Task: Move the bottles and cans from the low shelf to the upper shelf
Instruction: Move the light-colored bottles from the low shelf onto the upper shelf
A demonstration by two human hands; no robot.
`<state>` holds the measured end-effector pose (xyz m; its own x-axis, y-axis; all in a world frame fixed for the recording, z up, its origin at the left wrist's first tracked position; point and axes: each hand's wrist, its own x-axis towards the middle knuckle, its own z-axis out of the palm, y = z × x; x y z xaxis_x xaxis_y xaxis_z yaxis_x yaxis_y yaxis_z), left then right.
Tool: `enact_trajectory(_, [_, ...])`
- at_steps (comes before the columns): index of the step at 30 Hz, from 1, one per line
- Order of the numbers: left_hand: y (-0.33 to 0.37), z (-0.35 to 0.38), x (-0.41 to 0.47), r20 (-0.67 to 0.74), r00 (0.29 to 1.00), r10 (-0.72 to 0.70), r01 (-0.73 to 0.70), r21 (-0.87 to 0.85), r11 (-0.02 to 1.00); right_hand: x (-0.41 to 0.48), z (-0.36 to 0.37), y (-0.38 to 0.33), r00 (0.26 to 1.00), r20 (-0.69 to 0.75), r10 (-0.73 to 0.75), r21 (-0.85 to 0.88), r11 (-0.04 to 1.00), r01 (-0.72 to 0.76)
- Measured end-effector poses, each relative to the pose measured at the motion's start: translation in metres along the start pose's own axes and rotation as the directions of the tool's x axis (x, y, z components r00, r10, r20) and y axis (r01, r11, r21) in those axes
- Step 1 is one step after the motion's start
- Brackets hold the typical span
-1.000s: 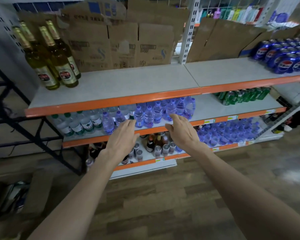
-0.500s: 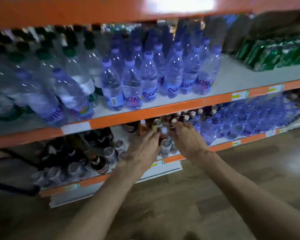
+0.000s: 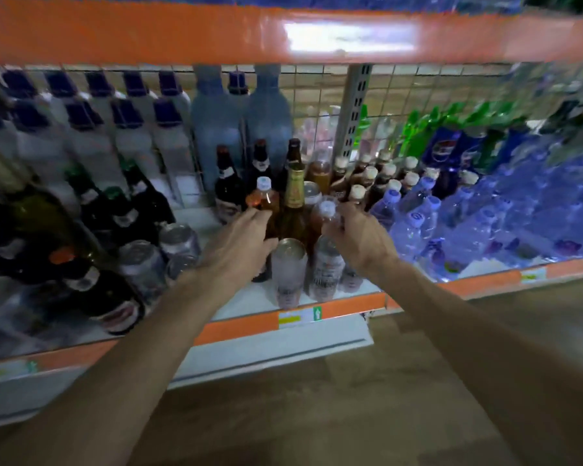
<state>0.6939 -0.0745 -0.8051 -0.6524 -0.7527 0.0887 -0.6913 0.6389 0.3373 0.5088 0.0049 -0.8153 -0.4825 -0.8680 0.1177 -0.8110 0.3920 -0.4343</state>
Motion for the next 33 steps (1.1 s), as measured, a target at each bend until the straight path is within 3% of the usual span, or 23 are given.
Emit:
enact_trajectory(5, [-0.032, -0.013, -0.008, 0.015, 0.995, -0.097, 0.096, 0.065, 0.993, 0.014, 0.006, -0.019, 0.997, 0.072, -0.006, 0.069, 0.998, 0.001])
enact_trajectory(11, [-0.060, -0.018, -0.016, -0.065, 0.992, -0.104, 0.111, 0.117, 0.987, 0.055, 0.032, -0.046, 1.000, 0.002, 0.020, 0.272, 0.962, -0.020])
enact_trajectory(17, [-0.099, -0.033, -0.037, -0.079, 0.980, -0.183, 0.192, 0.133, 0.972, 0.054, 0.043, -0.060, 0.990, -0.013, 0.142, 0.299, 0.945, -0.132])
enact_trajectory(23, [-0.158, -0.071, -0.042, -0.203, 0.946, -0.254, 0.271, 0.059, 0.961, 0.046, 0.043, -0.063, 0.989, -0.079, 0.124, 0.304, 0.948, -0.094])
enact_trajectory(30, [-0.221, -0.103, -0.036, -0.253, 0.916, -0.311, 0.338, 0.067, 0.939, 0.045, 0.041, -0.076, 0.983, -0.117, 0.145, 0.286, 0.952, -0.106])
enact_trajectory(33, [-0.257, -0.112, -0.034, -0.287, 0.891, -0.351, 0.368, 0.007, 0.930, 0.045, 0.030, -0.094, 0.984, -0.157, 0.087, 0.256, 0.966, -0.045])
